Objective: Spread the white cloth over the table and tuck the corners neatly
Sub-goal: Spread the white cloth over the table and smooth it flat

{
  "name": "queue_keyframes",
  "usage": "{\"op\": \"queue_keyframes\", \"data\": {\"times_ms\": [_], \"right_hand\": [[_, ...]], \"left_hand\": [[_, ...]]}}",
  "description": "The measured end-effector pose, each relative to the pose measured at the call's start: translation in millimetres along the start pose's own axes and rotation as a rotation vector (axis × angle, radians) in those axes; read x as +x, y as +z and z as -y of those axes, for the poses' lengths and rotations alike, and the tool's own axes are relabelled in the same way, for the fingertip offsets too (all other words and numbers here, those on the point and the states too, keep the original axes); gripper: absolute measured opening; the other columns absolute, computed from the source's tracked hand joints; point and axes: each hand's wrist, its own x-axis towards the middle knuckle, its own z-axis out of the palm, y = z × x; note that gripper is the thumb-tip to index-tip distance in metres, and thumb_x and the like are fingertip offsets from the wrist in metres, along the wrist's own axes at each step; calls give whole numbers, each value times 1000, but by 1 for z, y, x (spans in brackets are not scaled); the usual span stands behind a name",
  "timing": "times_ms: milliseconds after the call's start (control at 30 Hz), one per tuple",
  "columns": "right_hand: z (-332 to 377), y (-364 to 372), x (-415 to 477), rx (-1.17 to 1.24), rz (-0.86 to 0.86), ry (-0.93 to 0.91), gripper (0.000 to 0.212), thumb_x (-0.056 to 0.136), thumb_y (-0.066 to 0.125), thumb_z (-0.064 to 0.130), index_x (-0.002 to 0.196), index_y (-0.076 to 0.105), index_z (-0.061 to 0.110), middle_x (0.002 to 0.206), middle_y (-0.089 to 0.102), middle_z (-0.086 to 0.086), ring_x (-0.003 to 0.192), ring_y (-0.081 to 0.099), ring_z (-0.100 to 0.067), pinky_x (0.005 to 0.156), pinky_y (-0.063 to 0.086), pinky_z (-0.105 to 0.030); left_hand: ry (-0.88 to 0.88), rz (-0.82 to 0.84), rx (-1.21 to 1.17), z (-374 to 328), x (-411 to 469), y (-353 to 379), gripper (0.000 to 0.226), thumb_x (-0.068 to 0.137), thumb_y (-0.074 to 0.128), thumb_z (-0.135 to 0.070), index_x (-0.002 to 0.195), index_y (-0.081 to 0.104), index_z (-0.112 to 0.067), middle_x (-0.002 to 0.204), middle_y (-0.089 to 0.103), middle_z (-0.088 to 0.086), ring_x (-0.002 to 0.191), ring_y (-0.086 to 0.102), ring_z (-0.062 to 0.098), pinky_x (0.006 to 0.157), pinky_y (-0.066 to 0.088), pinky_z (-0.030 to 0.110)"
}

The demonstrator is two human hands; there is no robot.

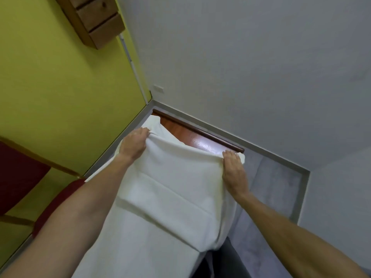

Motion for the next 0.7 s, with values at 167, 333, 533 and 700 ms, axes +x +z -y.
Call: {"op": "queue_keyframes", "data": {"times_ms": [167,333,533,700], "right_hand": [[-39,-11,40,-22,-74,2,40,94,34,0,122,61,-12,125,63,-31,115,62,-48,102,41,-63],[-79,-25,90,-20,-99,2,40,103,32,9,122,61,-11,127,62,-31,118,61,-46,107,42,-57],[-117,-31,149,3,-154,13,40,106,32,11,121,62,-12,126,62,-31,117,61,-46,104,45,-59],[-140,-26,185,33,-167,34,30,100,44,6,119,63,-9,124,64,-29,116,62,-46,103,46,-58]], "left_hand": [[69,-42,74,-25,53,-12,20,102,40,-17,98,57,-7,92,61,17,81,57,37,63,42,44],[161,-133,137,-52,109,-28,16,98,53,-11,86,58,-3,82,62,24,78,60,41,67,47,44],[173,-178,162,-78,169,-36,24,99,50,-17,82,58,-3,78,63,23,76,60,38,63,44,41],[144,-123,134,-85,215,-31,37,100,32,-28,90,58,-3,83,63,24,76,60,41,61,40,43]]}}
